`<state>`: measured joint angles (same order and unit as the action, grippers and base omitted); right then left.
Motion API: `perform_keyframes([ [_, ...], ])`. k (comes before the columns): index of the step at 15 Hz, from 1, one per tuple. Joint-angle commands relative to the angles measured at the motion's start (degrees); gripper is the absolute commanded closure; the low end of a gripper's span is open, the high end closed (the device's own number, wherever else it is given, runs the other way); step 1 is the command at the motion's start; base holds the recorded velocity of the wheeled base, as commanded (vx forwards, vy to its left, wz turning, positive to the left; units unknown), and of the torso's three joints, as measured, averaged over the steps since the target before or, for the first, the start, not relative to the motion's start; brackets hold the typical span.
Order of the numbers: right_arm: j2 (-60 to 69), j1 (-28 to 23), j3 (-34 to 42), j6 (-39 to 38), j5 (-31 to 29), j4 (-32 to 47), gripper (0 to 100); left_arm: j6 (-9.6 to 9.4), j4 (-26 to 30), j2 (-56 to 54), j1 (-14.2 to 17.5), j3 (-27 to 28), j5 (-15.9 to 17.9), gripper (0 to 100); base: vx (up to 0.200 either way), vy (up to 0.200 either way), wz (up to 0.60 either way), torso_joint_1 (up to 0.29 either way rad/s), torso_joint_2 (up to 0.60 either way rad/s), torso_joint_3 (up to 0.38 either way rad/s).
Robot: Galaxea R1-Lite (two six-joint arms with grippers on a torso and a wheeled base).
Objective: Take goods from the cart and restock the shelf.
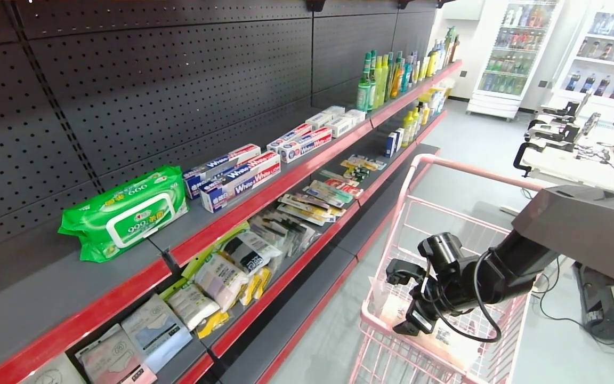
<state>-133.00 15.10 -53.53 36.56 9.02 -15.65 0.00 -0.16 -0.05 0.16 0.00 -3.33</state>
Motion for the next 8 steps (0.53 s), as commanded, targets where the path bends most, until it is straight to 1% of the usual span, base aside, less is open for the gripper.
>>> perform_keyframes([
  [1,-0.24,-0.16,-0.08,0.0,0.03,0.01,0,0.0,-0.02,0.05,0.02,0.0,-0.01,0,0.0,0.0,0.0,0.0,0.0,0.0],
  [7,-1.3,-0.78,-0.17,-0.08,0.03,0.01,0,0.0,-0.02,0.05,0.02,0.0,-0.01,0,0.0,0.0,0.0,0.0,0.0,0.0],
  [8,-1.3,-0.95,-0.26,-0.08,0.03,0.01,0,0.0,-0.02,0.05,0.02,0.0,-0.01,0,0.0,0.0,0.0,-0.105,0.24,0.119],
])
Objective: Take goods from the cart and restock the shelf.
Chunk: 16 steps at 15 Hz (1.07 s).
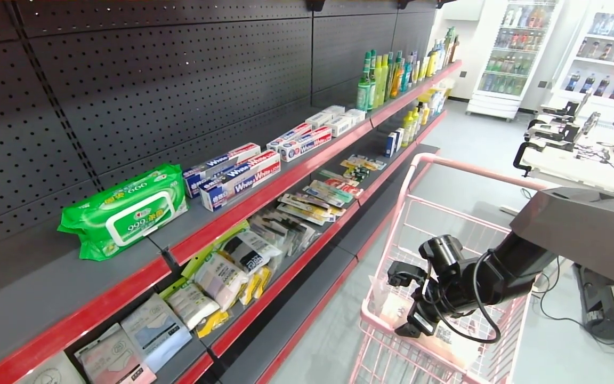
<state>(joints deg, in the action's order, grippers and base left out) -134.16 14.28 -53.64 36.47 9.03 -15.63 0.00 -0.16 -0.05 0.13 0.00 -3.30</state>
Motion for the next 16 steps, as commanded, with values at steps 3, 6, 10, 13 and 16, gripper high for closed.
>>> perform_keyframes([
  [3,-0.23,-0.48,-0.94,-0.09,0.02,-0.02,0,0.0,-0.02,0.05,0.04,0.0,-0.04,0,0.0,0.0,0.0,-0.152,0.35,0.181],
  [6,-0.58,-1.36,-2.17,-0.97,1.95,-0.02,0,0.0,-0.02,0.05,0.04,0.0,-0.04,0,0.0,0.0,0.0,-0.046,0.11,0.057],
  [10,-0.58,-3.73,-2.61,-1.14,6.44,0.07,0,0.0,-0.02,0.05,0.04,0.0,-0.04,0,0.0,0.0,0.0,0.0,0.0,0.0],
  [13,-1.9,-5.66,-4.37,-1.41,6.44,0.16,0,0.0,-0.02,0.05,0.04,0.0,-0.04,0,0.0,0.0,0.0,0.0,0.0,0.0],
  [16,-2.6,-7.07,-5.16,-1.23,6.7,0.34,0,0.0,-0.02,0.05,0.04,0.0,-0.04,0,0.0,0.0,0.0,0.0,0.0,0.0],
])
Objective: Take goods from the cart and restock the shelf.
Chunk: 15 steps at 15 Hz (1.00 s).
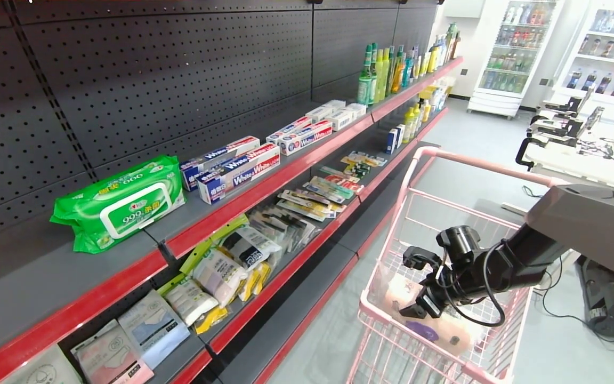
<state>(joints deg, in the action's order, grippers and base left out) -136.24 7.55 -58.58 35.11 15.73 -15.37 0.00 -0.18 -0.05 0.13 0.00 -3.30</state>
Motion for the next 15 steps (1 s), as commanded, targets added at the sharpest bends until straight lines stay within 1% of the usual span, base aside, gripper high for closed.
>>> perform_keyframes([
  [1,-0.69,-0.16,-0.57,0.57,0.01,0.08,0,0.0,0.01,0.05,0.04,0.0,-0.04,0,0.0,0.0,0.0,0.0,0.0,0.0],
  [5,-2.27,2.56,-2.16,1.54,-0.26,0.34,0,0.0,0.01,0.05,0.04,0.0,-0.04,0,0.0,0.0,0.0,0.0,0.0,0.0],
  [6,-3.42,3.97,-3.83,1.81,-0.78,0.69,0,0.0,0.01,0.05,0.04,0.0,-0.04,0,0.0,0.0,0.0,0.0,0.0,0.0],
  [7,-4.03,4.32,-5.14,2.33,-1.05,1.49,0,0.0,0.01,0.05,0.04,0.0,-0.04,0,0.0,0.0,0.0,0.0,0.0,0.0],
  [9,-5.44,4.85,-11.39,4.71,-3.95,9.92,0,0.0,0.01,0.05,0.04,0.0,-0.04,0,0.0,0.0,0.0,0.0,0.0,0.0],
  [11,-7.11,5.37,-15.16,4.79,-5.35,14.49,0,0.0,0.01,0.05,0.04,0.0,-0.04,0,0.0,0.0,0.0,0.0,0.0,0.0],
  [13,-8.6,5.37,-16.75,4.88,-7.64,15.37,0,0.0,0.01,0.05,0.04,0.0,-0.04,0,0.0,0.0,0.0,0.0,0.0,0.0],
  [15,-9.48,5.55,-20.44,4.97,-9.31,21.0,0,0.0,0.01,0.05,0.04,0.0,-0.04,0,0.0,0.0,0.0,0.0,0.0,0.0],
])
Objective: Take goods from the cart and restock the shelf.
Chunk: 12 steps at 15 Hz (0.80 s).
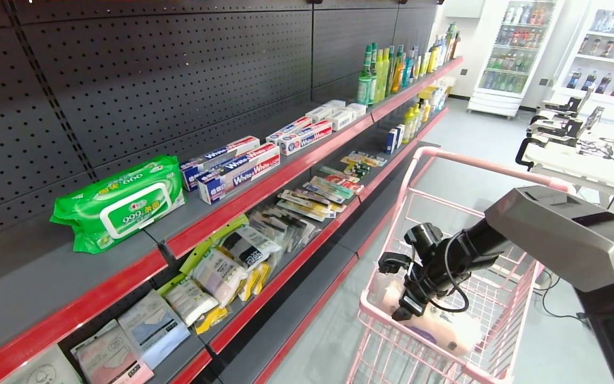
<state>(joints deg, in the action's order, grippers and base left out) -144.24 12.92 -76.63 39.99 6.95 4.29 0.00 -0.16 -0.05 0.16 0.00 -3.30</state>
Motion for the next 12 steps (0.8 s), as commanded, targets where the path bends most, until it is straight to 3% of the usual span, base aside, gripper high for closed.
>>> perform_keyframes([
  [1,-2.36,0.17,-5.81,0.01,-0.88,6.08,0,0.0,-0.02,0.05,0.02,0.0,-0.04,0,0.0,0.0,0.0,0.0,0.0,0.0],
  [5,-4.21,0.09,-10.47,0.01,-0.88,9.07,0,0.0,-0.02,0.05,0.02,0.0,-0.04,0,0.0,0.0,0.0,0.0,0.0,0.0],
  [7,-4.82,0.09,-13.81,0.09,-0.88,14.78,0,0.0,-0.02,0.05,0.02,0.0,-0.04,0,0.0,0.0,0.0,0.0,0.0,0.0],
  [12,-5.0,-0.09,-13.81,0.18,-0.62,14.96,0,0.0,-0.02,0.05,0.02,0.0,-0.04,0,0.0,0.0,0.0,0.0,0.0,0.0],
])
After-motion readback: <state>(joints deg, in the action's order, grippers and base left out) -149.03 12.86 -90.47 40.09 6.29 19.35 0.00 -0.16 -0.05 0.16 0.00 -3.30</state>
